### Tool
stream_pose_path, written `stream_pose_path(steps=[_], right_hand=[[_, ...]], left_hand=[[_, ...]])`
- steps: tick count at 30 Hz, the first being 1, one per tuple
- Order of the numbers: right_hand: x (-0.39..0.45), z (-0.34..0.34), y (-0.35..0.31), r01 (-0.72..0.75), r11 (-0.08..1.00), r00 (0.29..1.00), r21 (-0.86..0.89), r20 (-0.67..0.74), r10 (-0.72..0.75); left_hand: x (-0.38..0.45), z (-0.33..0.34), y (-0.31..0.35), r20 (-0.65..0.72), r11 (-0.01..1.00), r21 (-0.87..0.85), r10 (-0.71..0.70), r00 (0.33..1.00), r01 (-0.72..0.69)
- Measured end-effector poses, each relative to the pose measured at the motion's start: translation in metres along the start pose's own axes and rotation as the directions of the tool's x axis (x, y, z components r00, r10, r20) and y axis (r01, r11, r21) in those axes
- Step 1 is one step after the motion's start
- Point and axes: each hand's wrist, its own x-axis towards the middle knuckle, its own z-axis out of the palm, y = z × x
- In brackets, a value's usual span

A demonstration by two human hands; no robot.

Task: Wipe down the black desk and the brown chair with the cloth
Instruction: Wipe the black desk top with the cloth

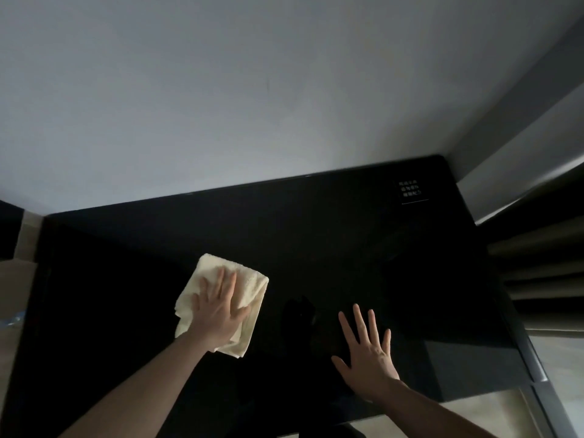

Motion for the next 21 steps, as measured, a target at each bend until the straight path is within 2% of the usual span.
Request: stream_pose_path(steps=[3, 7, 13, 17, 21], right_hand=[[-0.002, -0.007, 0.0, 0.002, 1.0, 1.0, 0.022, 0.023, -0.003], [-0.005, -0.015, -0.003, 0.006, 0.996, 1.0, 0.094, 0.029, -0.009], [-0.005, -0.019, -0.002, -0.004, 0.989, 1.0, 0.145, 0.01, 0.002], [-0.007, -0.03, 0.013, 0.018, 0.984, 0.997, 0.176, -0.081, -0.004], [-0.004, -0.04, 0.053, 0.0, 0.986, 0.991, 0.165, -0.132, 0.022]], left_hand=[[-0.015, -0.001, -0.014, 0.011, 0.999, 0.04, 0.035, 0.999, -0.035], [-0.011, -0.003, -0.018, 0.059, 0.997, 0.081, 0.009, 0.998, -0.014], [-0.007, 0.008, -0.009, 0.001, 0.999, 0.046, -0.01, 1.0, 0.01], [-0.007, 0.011, 0.002, -0.041, 0.993, 0.028, -0.118, 0.992, 0.119], [-0.003, 0.015, 0.032, -0.015, 0.964, -0.09, -0.251, 0.968, 0.249]])
